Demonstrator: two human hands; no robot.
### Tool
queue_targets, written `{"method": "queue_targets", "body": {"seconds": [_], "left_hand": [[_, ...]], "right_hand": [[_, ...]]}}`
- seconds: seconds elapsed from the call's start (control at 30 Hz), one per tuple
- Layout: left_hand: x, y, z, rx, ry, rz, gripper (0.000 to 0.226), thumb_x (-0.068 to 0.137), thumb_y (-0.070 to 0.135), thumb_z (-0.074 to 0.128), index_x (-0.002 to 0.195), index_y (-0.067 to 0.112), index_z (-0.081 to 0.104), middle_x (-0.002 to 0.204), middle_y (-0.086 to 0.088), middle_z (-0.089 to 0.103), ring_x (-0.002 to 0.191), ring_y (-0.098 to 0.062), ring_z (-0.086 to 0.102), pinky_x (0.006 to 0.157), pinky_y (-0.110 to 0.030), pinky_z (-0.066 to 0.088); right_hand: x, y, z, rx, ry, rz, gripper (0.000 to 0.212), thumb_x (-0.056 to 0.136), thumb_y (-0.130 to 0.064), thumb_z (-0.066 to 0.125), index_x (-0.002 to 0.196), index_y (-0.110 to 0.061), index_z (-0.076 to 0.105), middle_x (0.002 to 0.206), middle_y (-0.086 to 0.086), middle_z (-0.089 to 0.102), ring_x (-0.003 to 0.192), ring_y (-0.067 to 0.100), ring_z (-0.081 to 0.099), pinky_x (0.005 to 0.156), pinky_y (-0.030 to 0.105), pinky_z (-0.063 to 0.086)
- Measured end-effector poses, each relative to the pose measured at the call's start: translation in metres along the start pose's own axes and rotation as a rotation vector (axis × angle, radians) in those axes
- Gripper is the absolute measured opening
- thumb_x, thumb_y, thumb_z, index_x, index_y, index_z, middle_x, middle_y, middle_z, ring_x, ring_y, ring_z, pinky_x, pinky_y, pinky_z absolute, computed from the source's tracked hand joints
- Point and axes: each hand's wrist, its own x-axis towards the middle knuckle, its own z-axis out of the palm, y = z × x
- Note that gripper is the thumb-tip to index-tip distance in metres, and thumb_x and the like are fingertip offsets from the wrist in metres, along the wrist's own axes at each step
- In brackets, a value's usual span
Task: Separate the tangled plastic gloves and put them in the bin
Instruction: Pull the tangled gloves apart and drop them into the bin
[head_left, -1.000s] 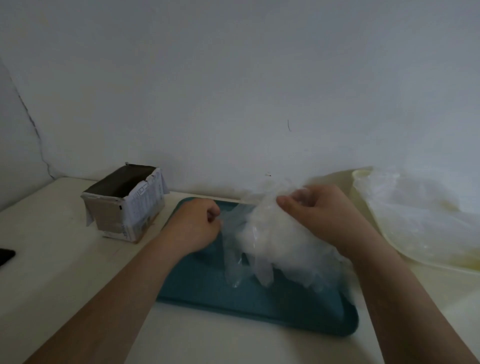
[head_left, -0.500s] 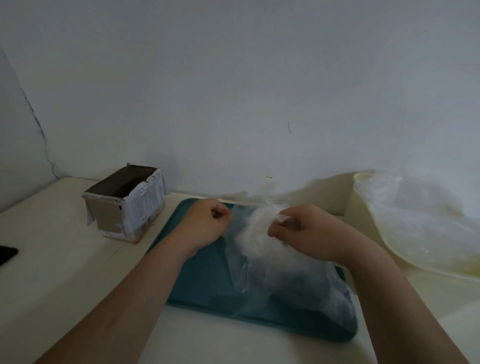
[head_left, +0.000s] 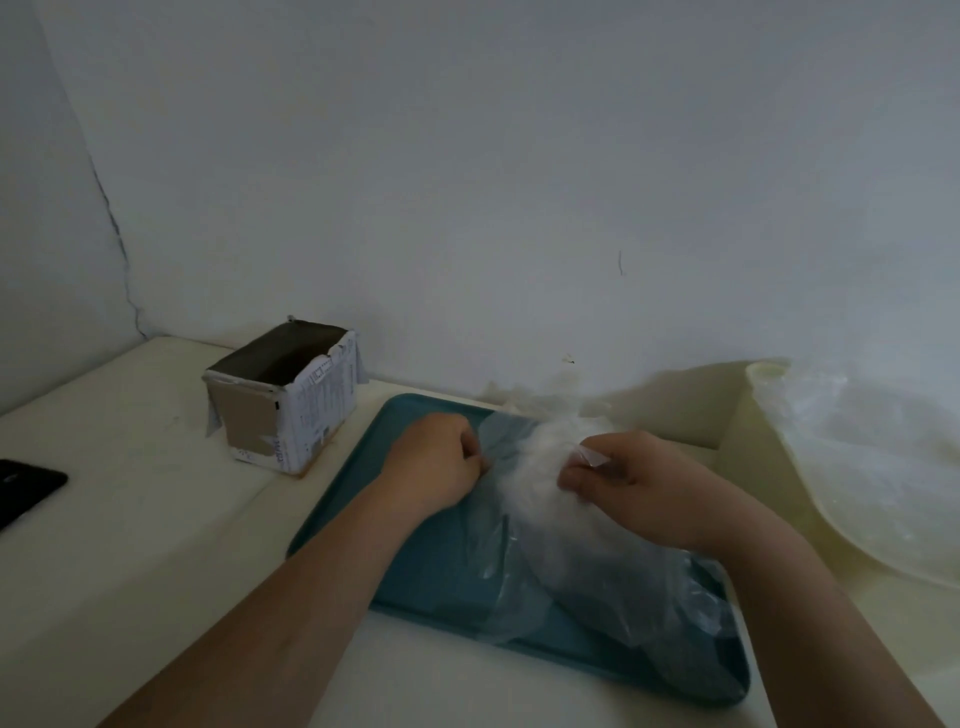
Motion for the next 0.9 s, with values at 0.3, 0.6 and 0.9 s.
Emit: {"method": "queue_targets", "body": {"seconds": [0.3,0.6,0.9], "left_hand": [[-0.01,0.023,-0.042,-0.772,0.196,0.047,0.016,0.087,0.011,0.078,0.081,0.015,0.064,0.083,-0.001,0.076,0.077,-0.011,0.071,0.072,-0.023,0.055],[-0.036,0.043,-0.075,-1.122,-0.163,0.278,0.02,0.1,-0.01,0.056,0.109,0.007,0.06,0.092,-0.014,0.077,0.085,-0.023,0.072,0.088,-0.036,0.062],[-0.031,0.04,-0.061,-0.694,0.083,0.193,0.013,0.102,0.025,0.067,0.114,0.028,0.068,0.081,-0.001,0.077,0.059,-0.016,0.064,0.054,-0.026,0.052]], "right_hand": [[0.001,-0.002,0.002,0.151,0.244,-0.077,0.013,0.1,-0.036,0.06,0.095,-0.035,0.072,0.114,-0.014,0.071,0.105,-0.002,0.065,0.094,0.027,0.05],[-0.012,-0.029,-0.012,0.618,0.265,-0.286,0.014,0.089,-0.031,0.074,0.093,-0.02,0.083,0.14,-0.002,0.064,0.136,0.012,0.055,0.108,0.036,0.044],[-0.003,-0.026,-0.001,0.798,0.565,0.05,0.025,0.097,-0.013,0.068,0.075,-0.001,0.074,0.049,0.014,0.054,0.04,0.02,0.045,0.043,0.024,0.041]]}}
